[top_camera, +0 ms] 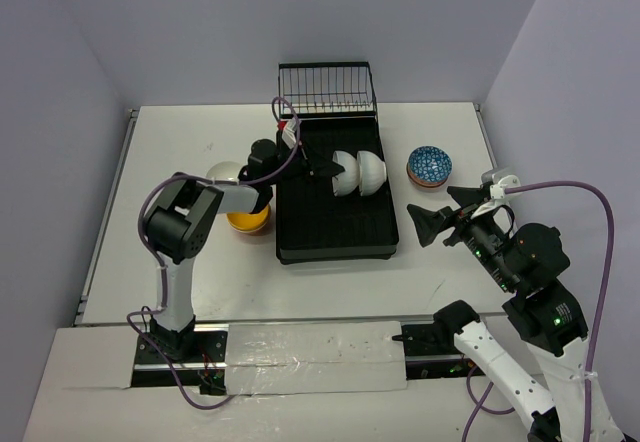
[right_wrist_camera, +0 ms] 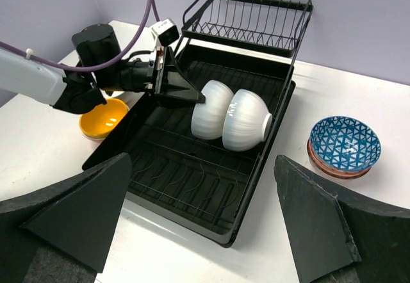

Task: Load the bowls into the dish rack

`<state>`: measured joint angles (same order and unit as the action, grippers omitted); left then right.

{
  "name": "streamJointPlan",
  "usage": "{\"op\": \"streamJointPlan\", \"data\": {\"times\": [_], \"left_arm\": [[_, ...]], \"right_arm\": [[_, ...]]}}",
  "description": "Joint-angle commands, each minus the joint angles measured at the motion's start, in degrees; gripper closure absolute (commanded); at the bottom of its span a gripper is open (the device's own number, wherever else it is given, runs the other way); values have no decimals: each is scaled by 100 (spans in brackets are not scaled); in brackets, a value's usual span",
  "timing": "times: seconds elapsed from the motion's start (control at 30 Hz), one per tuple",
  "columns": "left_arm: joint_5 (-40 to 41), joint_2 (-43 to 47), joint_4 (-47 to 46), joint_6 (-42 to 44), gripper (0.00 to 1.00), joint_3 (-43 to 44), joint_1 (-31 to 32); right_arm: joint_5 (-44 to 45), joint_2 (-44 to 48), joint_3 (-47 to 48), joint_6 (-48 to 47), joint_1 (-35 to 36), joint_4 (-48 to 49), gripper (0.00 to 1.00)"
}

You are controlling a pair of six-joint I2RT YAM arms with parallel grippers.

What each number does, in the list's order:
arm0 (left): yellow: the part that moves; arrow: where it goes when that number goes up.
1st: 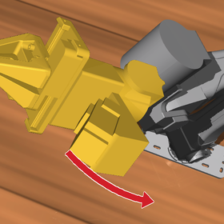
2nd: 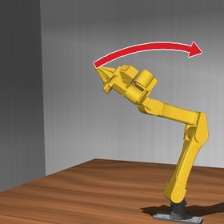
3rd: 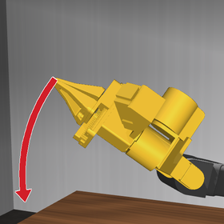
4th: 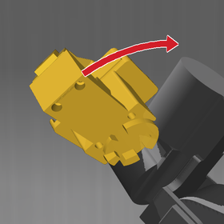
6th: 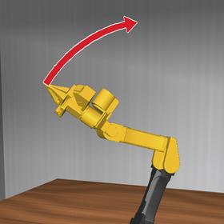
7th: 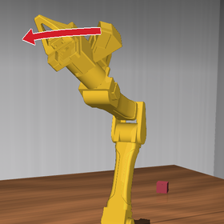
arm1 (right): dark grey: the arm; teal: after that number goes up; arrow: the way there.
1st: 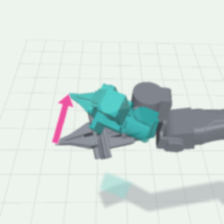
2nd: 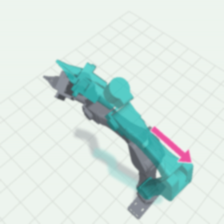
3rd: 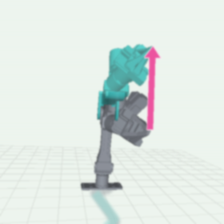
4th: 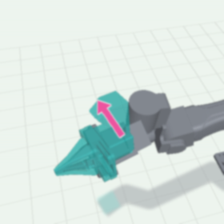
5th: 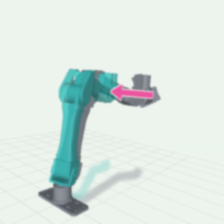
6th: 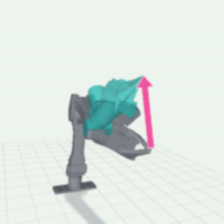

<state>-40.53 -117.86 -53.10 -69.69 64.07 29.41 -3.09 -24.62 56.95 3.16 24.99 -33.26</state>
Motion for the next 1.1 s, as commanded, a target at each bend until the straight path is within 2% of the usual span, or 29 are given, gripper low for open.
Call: {"op": "streamJointPlan", "data": {"times": [0.0, 0.03, 0.1, 0.27, 0.43, 0.47, 0.57, 0.67, 0.73, 0.77, 0.87, 1.07], "left_arm": [[72, 211, 809, 377, 73, 9, 65], [89, 289, 923, 412, 63, 35, 65], [168, 413, 1369, 623, 53, 87, 65], [414, 1001, 2452, 1342, 39, 325, 65], [994, 1652, 4191, 2220, 23, 807, 74], [1247, 1818, 4498, 2380, 17, 922, 74], [1600, 2108, 5729, 2933, 13, 1370, 65], [2381, 2363, 6907, 3496, 11, 1783, 65], [3215, 2487, 7713, 3813, 11, 1994, 48], [3723, 2627, 7936, 3970, 11, 2038, 4], [4288, 2960, 8489, 4121, 11, 1943, -197], [4914, 3524, 8904, 4472, 13, 1135, -900]], "right_arm": [[-60, 19, 115, 45, 49, 144, 0], [-60, 19, 115, 45, 41, 144, 0], [-60, 36, 115, 36, 49, 135, 0], [-60, 54, 106, 18, 49, 135, 0], [-121, 63, 80, 27, 41, 179, 0], [-139, 63, 71, 36, 41, 196, 0], [-165, 63, 62, 27, 49, 214, 0], [-209, 45, 88, 18, 49, 214, 0], [-227, 45, 97, 27, 41, 214, 0], [-244, 45, 88, 44, 41, 223, 0], [-306, 19, 80, 62, 41, 258, 0], [-499, -87, 1, 132, 49, 390, 0]]}}
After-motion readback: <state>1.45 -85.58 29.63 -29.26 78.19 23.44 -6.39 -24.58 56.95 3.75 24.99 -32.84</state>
